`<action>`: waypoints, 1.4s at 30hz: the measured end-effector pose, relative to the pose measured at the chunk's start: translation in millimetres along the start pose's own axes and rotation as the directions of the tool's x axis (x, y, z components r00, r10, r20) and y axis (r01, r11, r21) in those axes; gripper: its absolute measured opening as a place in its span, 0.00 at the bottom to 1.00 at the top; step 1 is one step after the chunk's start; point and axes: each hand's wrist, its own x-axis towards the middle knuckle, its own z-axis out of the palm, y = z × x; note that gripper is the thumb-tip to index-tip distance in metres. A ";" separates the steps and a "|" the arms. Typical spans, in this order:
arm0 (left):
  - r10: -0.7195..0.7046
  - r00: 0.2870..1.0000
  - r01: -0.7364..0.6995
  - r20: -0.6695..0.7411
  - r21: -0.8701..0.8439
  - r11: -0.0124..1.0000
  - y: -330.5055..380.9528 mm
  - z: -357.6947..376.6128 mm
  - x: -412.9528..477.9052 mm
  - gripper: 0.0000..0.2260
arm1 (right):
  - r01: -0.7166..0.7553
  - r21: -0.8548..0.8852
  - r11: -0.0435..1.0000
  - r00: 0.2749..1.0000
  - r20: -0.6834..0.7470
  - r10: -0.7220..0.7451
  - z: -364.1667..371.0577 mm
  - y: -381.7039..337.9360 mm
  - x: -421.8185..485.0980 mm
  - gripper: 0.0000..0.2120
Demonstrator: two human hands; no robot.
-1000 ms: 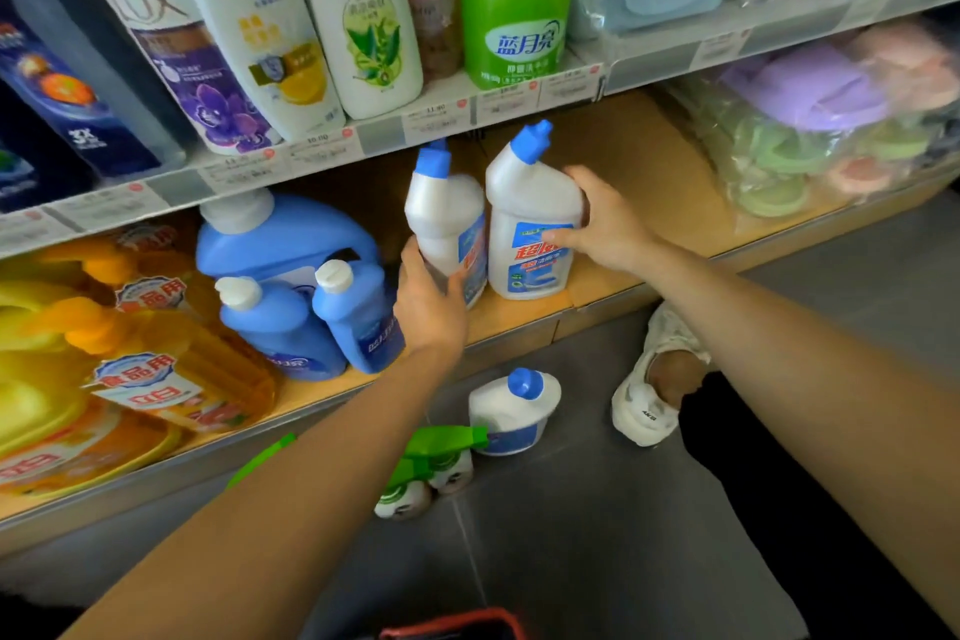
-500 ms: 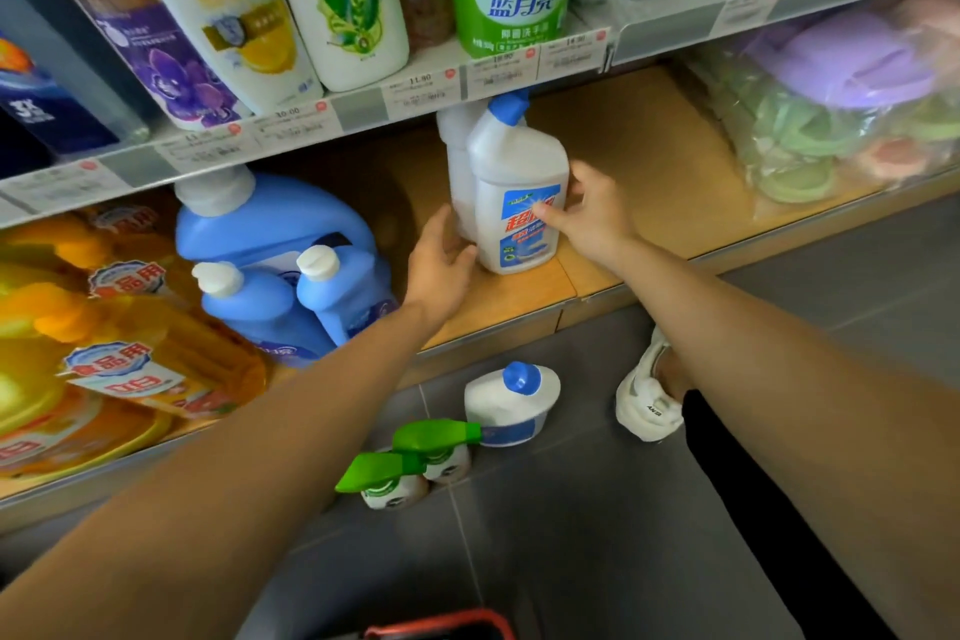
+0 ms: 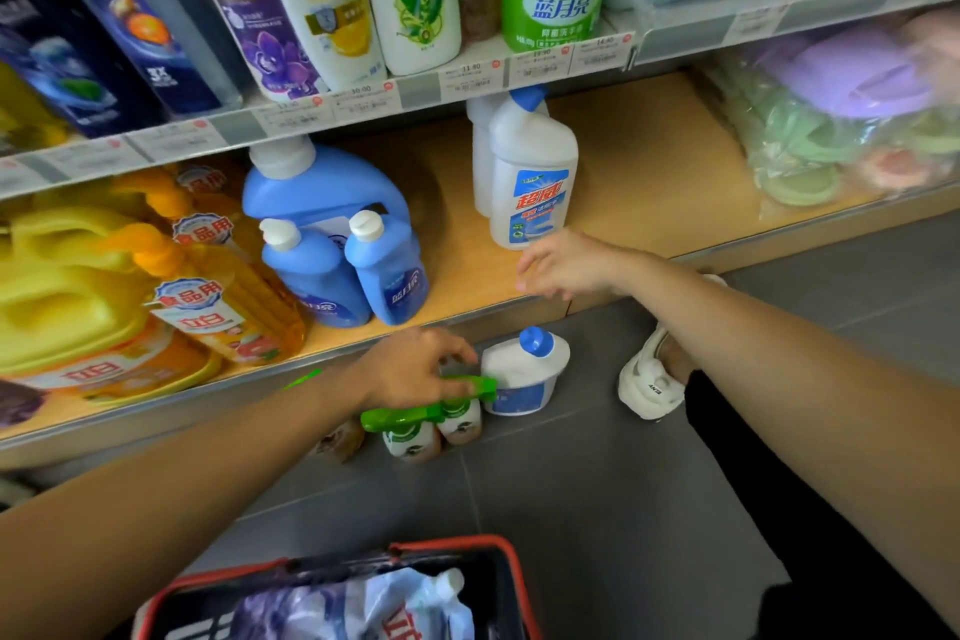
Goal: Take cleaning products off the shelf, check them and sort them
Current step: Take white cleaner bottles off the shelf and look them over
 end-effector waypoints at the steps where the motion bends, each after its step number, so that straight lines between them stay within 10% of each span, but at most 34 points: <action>1: -0.013 0.999 0.009 0.048 0.073 0.997 -0.6 2.1 -5.0 0.19 | 0.013 -0.066 0.998 0.988 0.156 -0.003 4.6 -5.0 -8.1 0.17; 4: -0.053 0.994 0.034 0.095 0.198 0.980 -1.0 11.5 -14.2 0.25 | 0.127 -0.334 0.934 0.926 0.378 0.009 23.8 -13.6 -25.5 0.22; 11: -0.112 0.993 0.118 -0.047 0.167 0.979 -2.6 34.9 -13.7 0.20 | 0.227 -0.611 0.758 0.965 0.248 -0.089 50.1 -8.1 -49.2 0.15; 20: -0.168 0.977 0.176 -0.133 0.053 0.983 -0.1 39.3 -8.5 0.19 | 0.007 -0.200 0.980 0.996 -0.087 -0.025 -1.8 -27.1 -87.5 0.11; 26: -0.174 0.973 0.182 -0.154 0.037 0.983 -3.2 37.5 -11.9 0.19 | 0.188 0.247 0.951 0.832 -0.554 -0.021 -59.6 -55.5 -102.5 0.19; 30: -0.145 0.966 0.150 -0.216 0.009 0.989 3.3 22.1 -17.4 0.17 | 0.266 0.225 0.938 0.699 -0.715 -0.027 -64.7 -67.4 -87.5 0.20; 42: -0.027 0.866 -0.013 -0.499 -0.078 0.997 43.0 -97.0 -29.5 0.14 | 0.082 0.056 0.995 0.684 -0.730 -0.015 -52.7 -86.6 -36.4 0.21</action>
